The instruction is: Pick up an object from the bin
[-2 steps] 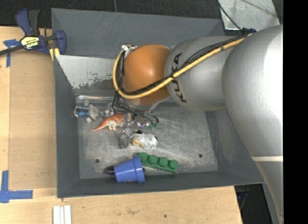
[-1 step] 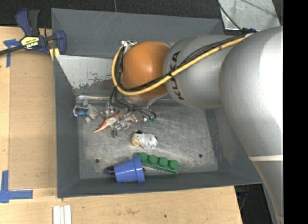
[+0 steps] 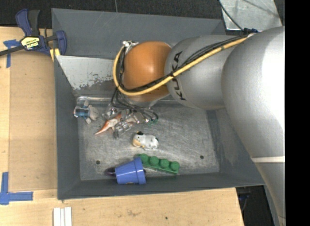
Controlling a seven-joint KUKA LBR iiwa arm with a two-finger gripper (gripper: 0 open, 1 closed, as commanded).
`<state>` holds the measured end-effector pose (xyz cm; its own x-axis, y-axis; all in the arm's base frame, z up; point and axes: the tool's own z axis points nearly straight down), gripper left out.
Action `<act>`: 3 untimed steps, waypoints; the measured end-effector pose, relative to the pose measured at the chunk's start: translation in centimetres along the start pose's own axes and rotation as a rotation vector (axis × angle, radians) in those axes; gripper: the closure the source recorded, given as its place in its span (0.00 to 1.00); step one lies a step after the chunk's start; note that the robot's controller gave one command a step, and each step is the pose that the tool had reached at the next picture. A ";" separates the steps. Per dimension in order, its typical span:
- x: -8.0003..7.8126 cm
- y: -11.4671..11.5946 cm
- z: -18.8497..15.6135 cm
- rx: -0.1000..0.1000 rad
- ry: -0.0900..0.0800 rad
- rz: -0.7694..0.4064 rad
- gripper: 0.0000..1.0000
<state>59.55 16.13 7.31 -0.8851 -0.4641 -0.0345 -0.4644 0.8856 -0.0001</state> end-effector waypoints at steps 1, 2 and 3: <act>0.2 0.0 -0.5 0.000 0.018 0.001 1.00; 0.4 0.0 -1.9 -0.002 0.034 0.001 1.00; 0.2 0.0 -3.7 0.000 0.031 0.003 1.00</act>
Offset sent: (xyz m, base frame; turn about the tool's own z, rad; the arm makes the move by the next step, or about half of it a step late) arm 0.0001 -0.0001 0.0657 0.0000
